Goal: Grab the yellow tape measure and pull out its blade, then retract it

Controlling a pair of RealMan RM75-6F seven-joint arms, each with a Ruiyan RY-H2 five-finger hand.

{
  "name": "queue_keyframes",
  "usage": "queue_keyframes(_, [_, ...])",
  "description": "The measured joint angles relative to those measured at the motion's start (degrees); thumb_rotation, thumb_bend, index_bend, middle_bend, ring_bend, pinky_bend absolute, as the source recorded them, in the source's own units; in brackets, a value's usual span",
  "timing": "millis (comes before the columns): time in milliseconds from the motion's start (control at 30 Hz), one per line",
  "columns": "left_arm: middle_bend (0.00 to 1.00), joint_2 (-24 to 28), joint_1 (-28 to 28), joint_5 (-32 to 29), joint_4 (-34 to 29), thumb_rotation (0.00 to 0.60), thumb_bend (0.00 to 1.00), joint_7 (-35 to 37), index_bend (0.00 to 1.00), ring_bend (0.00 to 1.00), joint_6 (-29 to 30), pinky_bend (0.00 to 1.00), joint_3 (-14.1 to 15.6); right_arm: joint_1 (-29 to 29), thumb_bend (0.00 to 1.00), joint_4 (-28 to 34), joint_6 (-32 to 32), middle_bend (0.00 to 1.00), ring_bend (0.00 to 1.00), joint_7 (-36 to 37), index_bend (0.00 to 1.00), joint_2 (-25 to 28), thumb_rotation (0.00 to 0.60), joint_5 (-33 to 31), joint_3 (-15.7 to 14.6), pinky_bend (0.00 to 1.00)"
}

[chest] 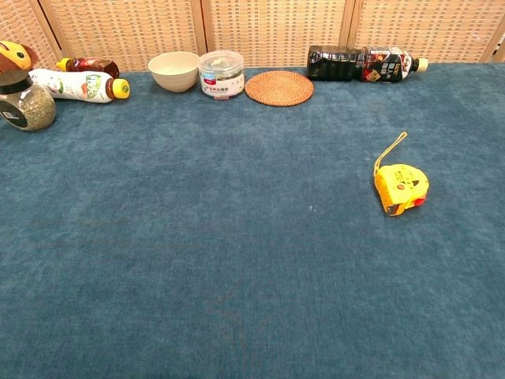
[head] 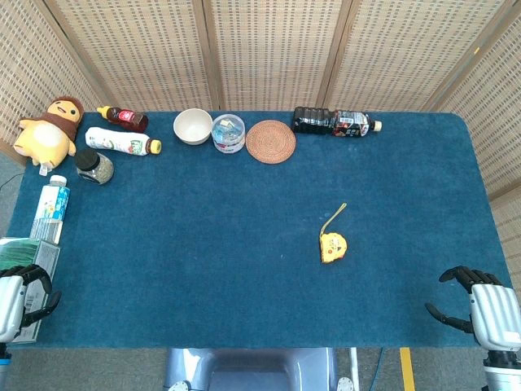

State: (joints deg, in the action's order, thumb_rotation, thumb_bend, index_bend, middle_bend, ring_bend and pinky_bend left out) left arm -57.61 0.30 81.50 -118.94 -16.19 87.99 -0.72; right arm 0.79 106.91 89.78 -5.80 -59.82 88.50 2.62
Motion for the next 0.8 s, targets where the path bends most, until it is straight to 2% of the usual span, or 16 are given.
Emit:
queue_keyframes(467, [0.52,-0.04,-0.38,-0.31,-0.04,0.600,0.27,-0.28,0.64,0.40,-0.29,0.37,-0.24,-0.11,0.16,0.22,-0.48,0.45,0.44,0.31,0.45,0.39,0.504,0.06,-0.15,0.39])
queue_keyframes(800, [0.52,1.40,-1.50,-0.48,-1.08,0.600,0.27,-0.93,0.64,0.40,-1.28,0.37,-0.85,-3.43,0.17,0.34,-5.27,0.44,0.43,4.00,0.40,2.52,0.510,0.19,0.62,0.38])
